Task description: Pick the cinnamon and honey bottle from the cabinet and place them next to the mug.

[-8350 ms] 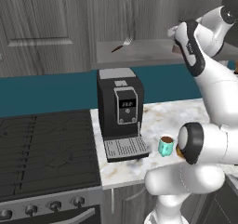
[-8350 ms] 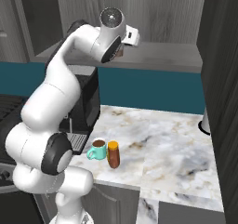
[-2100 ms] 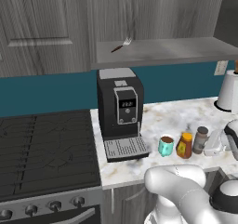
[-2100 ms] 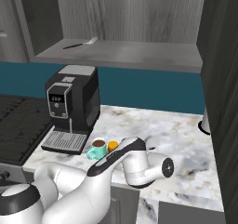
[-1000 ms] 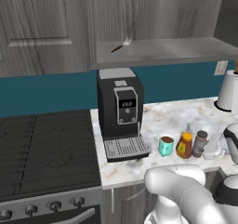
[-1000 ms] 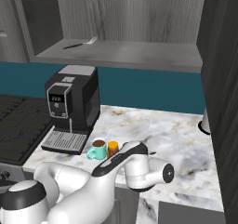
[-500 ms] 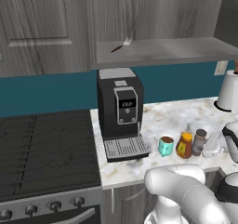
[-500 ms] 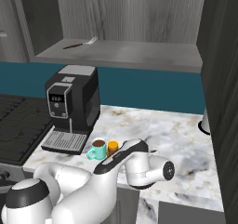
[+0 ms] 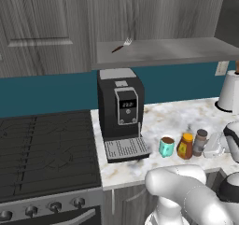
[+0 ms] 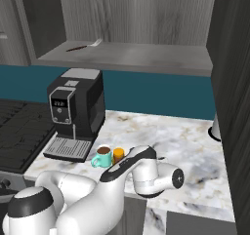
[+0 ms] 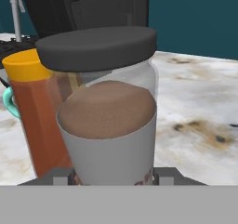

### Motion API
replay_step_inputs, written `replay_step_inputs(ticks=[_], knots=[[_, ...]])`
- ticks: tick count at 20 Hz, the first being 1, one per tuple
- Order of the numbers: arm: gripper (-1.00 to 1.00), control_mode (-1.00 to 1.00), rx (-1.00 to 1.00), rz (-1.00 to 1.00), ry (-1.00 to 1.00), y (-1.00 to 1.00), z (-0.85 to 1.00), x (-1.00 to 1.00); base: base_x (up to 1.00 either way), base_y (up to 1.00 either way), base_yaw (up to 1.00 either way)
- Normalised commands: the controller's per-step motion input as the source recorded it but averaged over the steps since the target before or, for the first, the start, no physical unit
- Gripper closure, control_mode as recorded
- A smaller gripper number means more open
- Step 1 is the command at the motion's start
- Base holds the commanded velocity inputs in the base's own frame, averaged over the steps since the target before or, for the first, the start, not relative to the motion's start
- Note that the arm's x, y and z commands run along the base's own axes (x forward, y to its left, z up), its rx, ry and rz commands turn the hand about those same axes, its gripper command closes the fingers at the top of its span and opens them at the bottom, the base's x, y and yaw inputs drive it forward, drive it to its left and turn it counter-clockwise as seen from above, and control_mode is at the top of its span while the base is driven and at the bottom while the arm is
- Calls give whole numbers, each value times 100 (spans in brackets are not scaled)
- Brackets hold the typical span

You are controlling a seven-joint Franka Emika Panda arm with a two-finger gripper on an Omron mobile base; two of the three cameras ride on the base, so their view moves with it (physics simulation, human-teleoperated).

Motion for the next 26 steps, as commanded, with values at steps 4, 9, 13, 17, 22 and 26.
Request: replay_step_inputs(ticks=[4,9,13,17,22,26], knots=[[-100,-100,0,0,0,0,0,0,0,0,0],[-100,-100,0,0,0,0,0,0,0,0,0],[-100,-100,0,0,0,0,0,0,0,0,0],[-100,-100,0,0,0,0,0,0,0,0,0],[-100,-100,0,0,-3,0,31,0,0,0,0],[-100,-100,0,0,-14,0,74,-7,0,0,0]])
